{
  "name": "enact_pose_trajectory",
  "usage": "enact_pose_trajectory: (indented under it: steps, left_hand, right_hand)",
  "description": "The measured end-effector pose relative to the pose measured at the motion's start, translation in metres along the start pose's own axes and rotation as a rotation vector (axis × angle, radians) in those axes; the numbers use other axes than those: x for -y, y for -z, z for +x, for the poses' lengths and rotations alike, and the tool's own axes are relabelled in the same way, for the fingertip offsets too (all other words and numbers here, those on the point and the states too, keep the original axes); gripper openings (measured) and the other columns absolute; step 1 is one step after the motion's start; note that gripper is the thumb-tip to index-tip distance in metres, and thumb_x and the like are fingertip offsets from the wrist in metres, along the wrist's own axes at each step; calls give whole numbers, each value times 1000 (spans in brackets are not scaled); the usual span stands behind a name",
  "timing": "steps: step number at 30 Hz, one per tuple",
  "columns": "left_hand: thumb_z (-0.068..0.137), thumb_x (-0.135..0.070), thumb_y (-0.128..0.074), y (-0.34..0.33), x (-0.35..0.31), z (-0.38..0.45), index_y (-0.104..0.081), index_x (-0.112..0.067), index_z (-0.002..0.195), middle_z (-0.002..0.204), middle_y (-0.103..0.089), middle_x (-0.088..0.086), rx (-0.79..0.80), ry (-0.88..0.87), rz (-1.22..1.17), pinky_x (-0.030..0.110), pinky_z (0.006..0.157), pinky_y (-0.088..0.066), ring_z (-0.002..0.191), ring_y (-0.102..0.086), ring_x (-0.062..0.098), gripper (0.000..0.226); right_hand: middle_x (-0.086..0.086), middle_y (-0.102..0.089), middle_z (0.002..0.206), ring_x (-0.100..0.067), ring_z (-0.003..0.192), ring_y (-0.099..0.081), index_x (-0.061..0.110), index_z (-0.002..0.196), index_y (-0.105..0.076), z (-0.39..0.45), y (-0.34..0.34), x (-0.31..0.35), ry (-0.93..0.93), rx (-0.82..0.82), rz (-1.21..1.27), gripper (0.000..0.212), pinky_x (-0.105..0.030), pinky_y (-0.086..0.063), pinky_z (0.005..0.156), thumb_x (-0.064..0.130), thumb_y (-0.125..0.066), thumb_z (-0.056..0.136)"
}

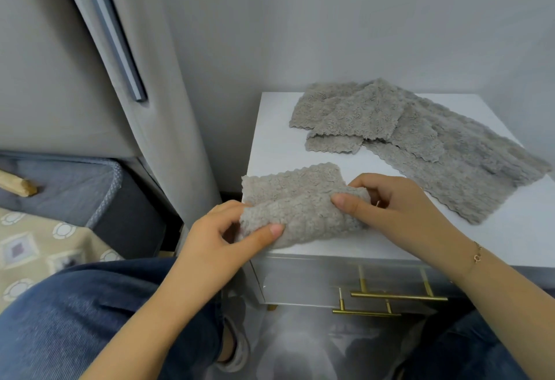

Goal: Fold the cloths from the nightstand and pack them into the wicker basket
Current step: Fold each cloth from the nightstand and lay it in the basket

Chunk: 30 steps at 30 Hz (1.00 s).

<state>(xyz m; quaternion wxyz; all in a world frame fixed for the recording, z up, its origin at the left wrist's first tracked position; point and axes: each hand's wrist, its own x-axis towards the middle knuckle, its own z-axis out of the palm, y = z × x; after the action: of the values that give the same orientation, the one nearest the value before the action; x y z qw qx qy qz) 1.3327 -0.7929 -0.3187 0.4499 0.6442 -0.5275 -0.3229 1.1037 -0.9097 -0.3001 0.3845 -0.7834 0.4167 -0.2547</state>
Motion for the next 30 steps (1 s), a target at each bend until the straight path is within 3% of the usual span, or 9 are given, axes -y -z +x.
enact_pose_trajectory:
  steps: [2, 7, 11, 14, 17, 19, 23, 26, 30]
  left_hand:
    - [67, -64, -73, -1, 1, 3, -75, -23, 75, 91, -62, 5, -48, 87, -53, 22, 71, -45, 84, -59, 20, 42]
    - [57, -59, -72, -3, 3, 10, -59, -4, 56, 88, -56, 6, -173, 224, -103, 22, 72, -42, 77, -56, 16, 57]
    - [58, -57, -73, -4, 1, 15, -38, -14, 41, 66, -43, -11, -229, 268, -66, 15, 64, -34, 61, -45, 4, 58]
    - [59, -59, -73, -5, 3, 17, -36, -16, 40, 62, -42, -13, -271, 250, -19, 10, 58, -34, 58, -43, 3, 60]
    - [59, -61, -71, -5, 6, 20, -42, -7, 44, 68, -47, -7, -284, 255, 16, 12, 60, -35, 60, -47, 4, 63]
    - [58, -63, -69, -5, 6, 20, -41, -12, 43, 70, -48, -7, -277, 267, 32, 17, 63, -35, 60, -48, 3, 60]
    - [66, -65, -69, -4, 10, 19, -56, -21, 70, 86, -50, -9, -332, 150, 202, 15, 63, -39, 70, -52, 4, 46]
    - [79, -56, -69, 2, 5, 15, -56, -31, 104, 105, -48, -19, -345, -137, 283, 8, 79, -40, 93, -53, 5, 38]
    - [83, -52, -65, 9, 4, 11, -60, -30, 123, 127, -52, -15, -84, -439, 489, 26, 100, -36, 122, -49, 9, 46]
  right_hand:
    - [2, -37, 54, -6, 49, -33, 2, 68, -50, 3, -3, 4, 0, -12, -64, 59, -17, -29, 51, 59, -60, 80]
    - [1, -35, 60, -11, 54, -33, 13, 59, -32, 11, -9, 5, 16, -97, -306, 60, -24, -27, 53, 65, -49, 84]
    - [8, -48, 72, -6, 62, -43, 24, 75, -52, 21, -16, -6, 63, -204, -323, 39, -21, -30, 57, 61, -52, 86]
    - [11, -54, 89, -1, 78, -48, 22, 95, -60, 27, -19, -7, 220, -281, -254, 28, -13, -36, 67, 50, -55, 93]
    - [1, -61, 98, -12, 91, -52, 11, 96, -67, 27, -20, -2, 504, -274, -378, 23, -22, -41, 81, 31, -56, 95]
    - [-2, -64, 101, -18, 96, -55, 10, 100, -70, 23, -22, -1, 620, -205, -472, 28, -29, -43, 87, 34, -57, 95]
    - [3, -63, 111, -16, 105, -55, 16, 121, -63, 18, -21, -6, 594, -60, -559, 51, -31, -41, 93, 54, -58, 88]
    - [5, -60, 116, -15, 107, -54, 22, 133, -53, 17, -16, -7, 584, 4, -577, 61, -31, -40, 92, 58, -60, 84]
    - [6, -59, 115, -16, 105, -53, 26, 127, -58, 20, -16, -10, 614, 29, -597, 52, -36, -45, 88, 54, -61, 84]
